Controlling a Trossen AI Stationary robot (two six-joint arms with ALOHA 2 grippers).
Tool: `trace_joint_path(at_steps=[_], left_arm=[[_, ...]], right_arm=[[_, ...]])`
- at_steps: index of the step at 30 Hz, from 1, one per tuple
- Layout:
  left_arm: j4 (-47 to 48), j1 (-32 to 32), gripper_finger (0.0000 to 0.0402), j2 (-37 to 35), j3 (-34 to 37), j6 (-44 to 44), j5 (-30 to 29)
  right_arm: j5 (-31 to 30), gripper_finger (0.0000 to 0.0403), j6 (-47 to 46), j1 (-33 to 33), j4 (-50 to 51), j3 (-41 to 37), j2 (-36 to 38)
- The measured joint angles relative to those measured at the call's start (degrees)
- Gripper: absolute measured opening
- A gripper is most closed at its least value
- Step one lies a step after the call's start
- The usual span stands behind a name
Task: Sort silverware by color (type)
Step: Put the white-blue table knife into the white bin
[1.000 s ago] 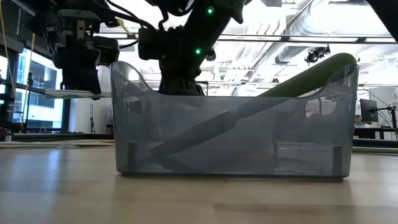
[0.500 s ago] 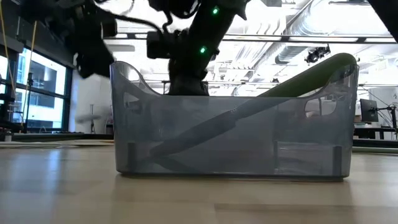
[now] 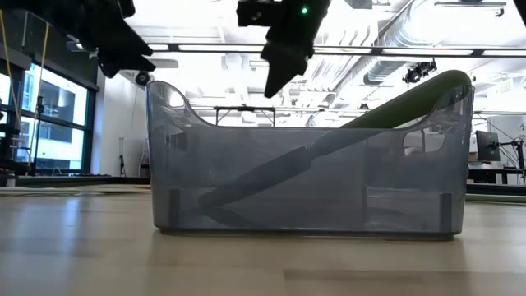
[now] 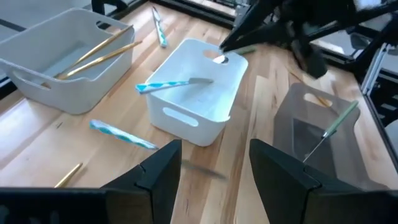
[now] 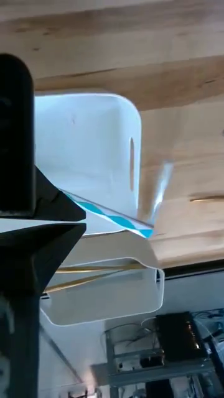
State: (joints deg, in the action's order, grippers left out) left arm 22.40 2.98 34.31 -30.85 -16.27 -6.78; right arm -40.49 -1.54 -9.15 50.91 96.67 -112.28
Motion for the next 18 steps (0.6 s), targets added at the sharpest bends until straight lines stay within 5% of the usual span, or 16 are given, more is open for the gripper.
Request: trace_joint_path(at_steps=[8, 13, 18], left_arm=[[0.53, -0.04, 0.0181, 1.22, 0.02, -1.38, -1.31], [1.2, -0.04, 0.0181, 6.08, 0.02, -4.05, -1.45], [-1.15, 0.0, 0.0181, 15.1, 0.02, -2.81, -3.83]], right_arm=[[8.23, 0.0, -1.05, -0.41, -2.59, 0.0, 0.53], [7.47, 0.0, -1.56, -1.01, -0.28, -0.53, 0.59], [10.1, 0.0, -1.23, -0.93, -17.18, -15.52, 3.74]])
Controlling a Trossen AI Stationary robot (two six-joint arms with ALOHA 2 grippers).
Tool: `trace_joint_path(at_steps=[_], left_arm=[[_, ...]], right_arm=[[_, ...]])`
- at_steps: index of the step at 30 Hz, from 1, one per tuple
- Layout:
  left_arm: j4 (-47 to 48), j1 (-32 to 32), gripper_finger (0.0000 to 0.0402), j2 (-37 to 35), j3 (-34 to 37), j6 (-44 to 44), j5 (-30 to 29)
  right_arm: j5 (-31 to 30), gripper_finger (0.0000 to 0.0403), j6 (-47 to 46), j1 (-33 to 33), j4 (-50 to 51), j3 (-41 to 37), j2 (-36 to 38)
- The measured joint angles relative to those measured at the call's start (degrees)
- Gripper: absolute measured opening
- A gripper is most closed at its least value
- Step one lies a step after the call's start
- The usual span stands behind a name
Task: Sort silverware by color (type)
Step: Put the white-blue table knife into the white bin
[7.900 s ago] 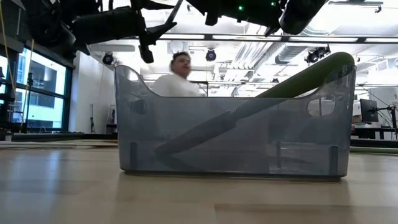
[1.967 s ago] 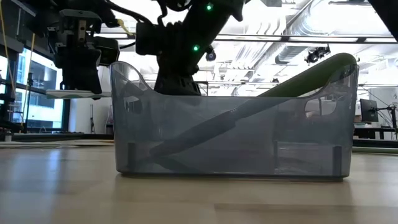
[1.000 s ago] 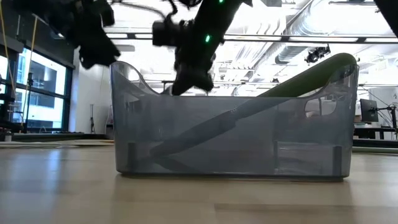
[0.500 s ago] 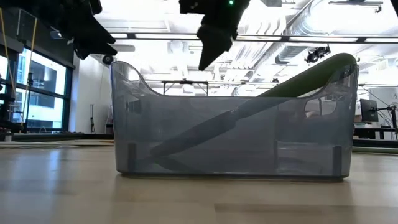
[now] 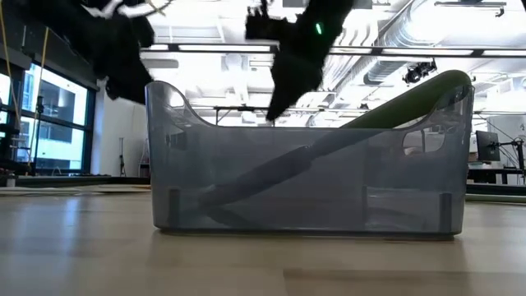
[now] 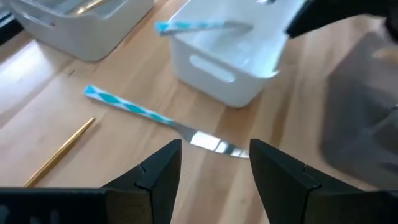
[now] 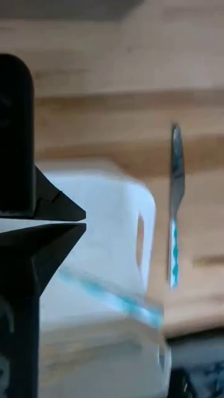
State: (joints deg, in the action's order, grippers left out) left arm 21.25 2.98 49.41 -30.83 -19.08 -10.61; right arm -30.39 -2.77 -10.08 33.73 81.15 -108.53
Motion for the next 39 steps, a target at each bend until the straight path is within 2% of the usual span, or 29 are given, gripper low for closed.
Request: trace_joint_path(at_steps=[3, 6, 9, 13, 18, 26, 31, 39], left_arm=[[-3.85, 0.89, 0.018, 5.85, 0.04, 0.28, -0.61], [-8.07, 4.39, 0.0168, 11.38, -0.07, -0.54, 2.48], [-9.97, 9.58, 0.0151, 17.02, -1.43, -1.66, 5.64], [-11.25, 15.61, 0.0144, 24.72, -4.31, -1.76, 7.12], [-12.68, 19.62, 0.0157, 33.83, -9.25, -0.31, 8.69], [-11.7, 21.85, 0.0187, 45.38, -16.3, -0.24, 8.35], [-9.62, 23.07, 0.0191, 48.79, -18.04, -0.76, 5.56], [-9.97, 23.74, 0.018, 50.99, -18.21, -0.69, 6.65]], right_arm=[[2.23, 0.0, 0.08, 0.28, -14.4, -11.99, 5.0], [2.17, 0.0, -0.31, 0.29, -25.83, -21.33, 11.1], [0.45, 0.0, -0.86, -0.54, -32.5, -27.65, 17.47], [-2.46, 0.0, -0.28, -2.15, -35.49, -32.58, 25.02], [-5.89, 0.0, 0.23, -4.23, -35.92, -34.74, 30.55], [-6.93, 0.0, 1.29, -5.8, -36.08, -34.78, 31.19], [-6.95, 0.0, 1.25, -5.8, -36.11, -34.78, 31.19], [-6.97, 0.0, 1.27, -5.8, -36.12, -34.78, 31.17]])
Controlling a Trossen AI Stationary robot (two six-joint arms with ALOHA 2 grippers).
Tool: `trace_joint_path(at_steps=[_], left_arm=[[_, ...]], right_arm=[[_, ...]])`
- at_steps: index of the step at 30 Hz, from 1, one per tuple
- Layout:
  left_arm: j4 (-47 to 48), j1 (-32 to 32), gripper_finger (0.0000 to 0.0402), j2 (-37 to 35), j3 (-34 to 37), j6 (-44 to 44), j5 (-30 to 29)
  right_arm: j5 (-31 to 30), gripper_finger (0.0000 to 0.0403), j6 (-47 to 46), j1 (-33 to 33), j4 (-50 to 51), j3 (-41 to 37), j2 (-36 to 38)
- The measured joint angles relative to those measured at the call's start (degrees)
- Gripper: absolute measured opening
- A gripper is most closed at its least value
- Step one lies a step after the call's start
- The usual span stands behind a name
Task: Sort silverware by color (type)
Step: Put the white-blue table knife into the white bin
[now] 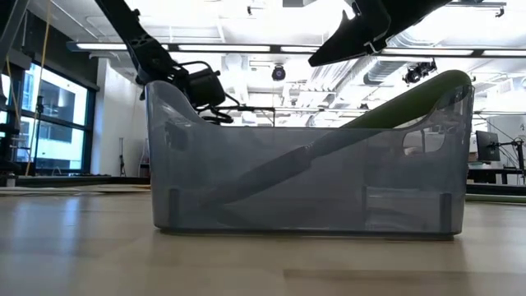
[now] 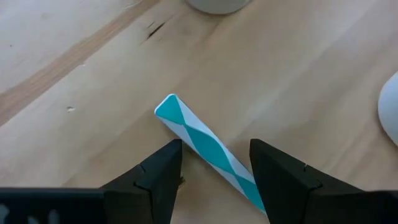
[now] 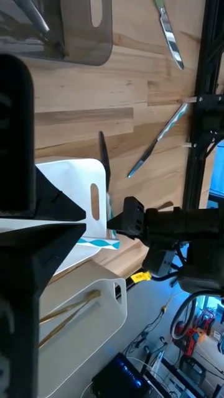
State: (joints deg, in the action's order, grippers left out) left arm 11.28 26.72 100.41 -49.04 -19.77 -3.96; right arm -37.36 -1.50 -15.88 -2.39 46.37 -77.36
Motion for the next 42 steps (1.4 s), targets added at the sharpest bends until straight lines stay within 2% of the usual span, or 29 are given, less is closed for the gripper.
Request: trace_joint_path(at_steps=[7, 18, 25, 33, 37, 40, 42], left_arm=[[1.61, 0.02, 0.0148, -0.22, -0.02, 2.82, 0.25], [3.87, 0.31, 0.0028, -0.29, 0.03, 10.59, 3.45], [6.99, 0.06, 0.0025, -2.89, 0.38, 12.44, 8.03], [10.71, -1.52, 0.0025, -12.34, 2.64, 12.52, 7.38], [6.18, -2.8, 0.0025, -19.86, 6.98, 10.81, 8.99], [-1.67, -4.31, 0.0025, -26.06, 11.69, 8.35, 10.84], [-10.2, -5.67, 0.0025, -30.14, 15.15, 6.1, 12.48]], right_arm=[[0.0, 0.0, 0.0, 0.0, 0.0, 0.0, 0.0], [0.02, 0.0, 0.05, 0.0, 0.0, 0.0, 0.0], [0.02, 0.0, 0.44, -0.02, 0.02, 0.0, 0.0], [0.04, 0.0, 0.44, -0.02, 0.52, -0.25, -0.04], [2.7, 0.0, 0.55, 0.0, -8.45, -5.25, -0.04], [7.28, 0.0, 1.7, 0.3, -22.0, -10.93, -0.92], [10.04, 0.0, 1.74, 0.78, -31.47, -14.11, -2.23]])
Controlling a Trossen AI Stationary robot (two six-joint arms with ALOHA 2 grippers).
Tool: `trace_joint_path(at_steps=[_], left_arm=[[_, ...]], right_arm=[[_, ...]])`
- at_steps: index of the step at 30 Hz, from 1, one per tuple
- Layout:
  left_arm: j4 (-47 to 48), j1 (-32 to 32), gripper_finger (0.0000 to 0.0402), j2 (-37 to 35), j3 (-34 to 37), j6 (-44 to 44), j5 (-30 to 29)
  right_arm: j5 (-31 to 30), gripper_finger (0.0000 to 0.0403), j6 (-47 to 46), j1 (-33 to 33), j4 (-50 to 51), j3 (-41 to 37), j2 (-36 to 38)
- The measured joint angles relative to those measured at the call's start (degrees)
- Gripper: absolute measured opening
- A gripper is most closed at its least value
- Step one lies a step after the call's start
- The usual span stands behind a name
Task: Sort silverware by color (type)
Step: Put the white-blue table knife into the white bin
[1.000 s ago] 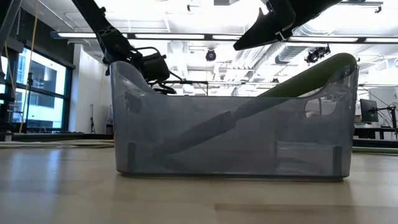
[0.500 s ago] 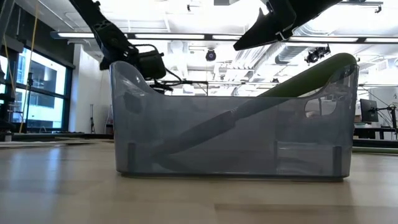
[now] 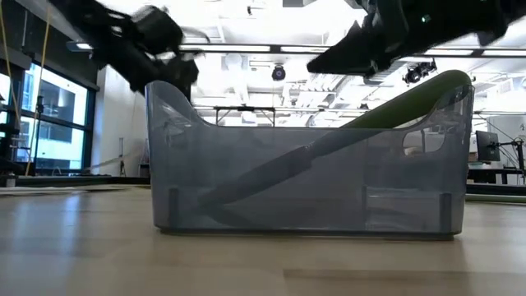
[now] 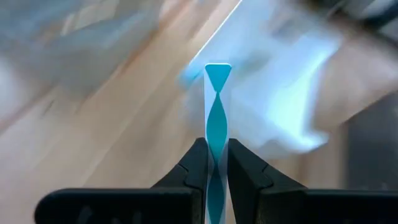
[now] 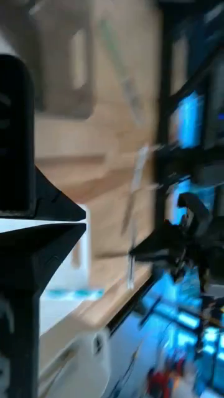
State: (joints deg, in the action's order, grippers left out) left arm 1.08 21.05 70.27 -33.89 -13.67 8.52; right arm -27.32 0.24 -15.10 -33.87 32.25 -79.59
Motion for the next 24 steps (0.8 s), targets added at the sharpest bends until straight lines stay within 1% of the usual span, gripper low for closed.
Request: trace_joint_path(at_steps=[2, 4, 7, 10, 14, 17, 20, 24], left_arm=[[-9.33, -1.72, 0.0025, -3.36, 3.46, -2.22, 0.52], [-19.45, -3.65, 0.0025, -6.08, 6.83, -4.02, 0.59], [-33.75, -6.67, 0.0025, -8.25, 10.61, -5.42, 0.55], [-43.59, -9.48, 0.0025, -8.45, 12.49, -5.69, 0.52], [-50.14, -12.61, 0.0025, -8.02, 12.53, -3.67, -0.28], [-53.61, -13.99, 0.0025, -7.85, 12.55, -2.43, -0.48], [-55.06, -14.7, 0.0025, -7.88, 12.53, -1.65, -0.65], [-55.43, -15.36, 0.0025, -7.85, 12.53, -0.89, -1.54]], right_arm=[[2.67, 0.0, -0.22, 0.75, -9.34, -1.86, -1.79], [4.68, 0.0, -0.23, 1.61, -15.79, -2.21, -3.93], [7.54, 0.0014, -0.23, 3.47, -19.19, -0.28, -7.5], [8.91, 0.0049, -0.55, 5.72, -20.29, 4.02, -11.07], [11.74, 0.0114, -1.74, 8.71, -19.82, 10.78, -16.19], [15.11, 0.0149, -1.76, 10.65, -19.92, 15.69, -19.46], [18.28, 0.0163, -1.76, 12.01, -19.53, 20.15, -22.31], [20.61, 0.0164, -1.39, 13.05, -17.26, 25.39, -25.12]])
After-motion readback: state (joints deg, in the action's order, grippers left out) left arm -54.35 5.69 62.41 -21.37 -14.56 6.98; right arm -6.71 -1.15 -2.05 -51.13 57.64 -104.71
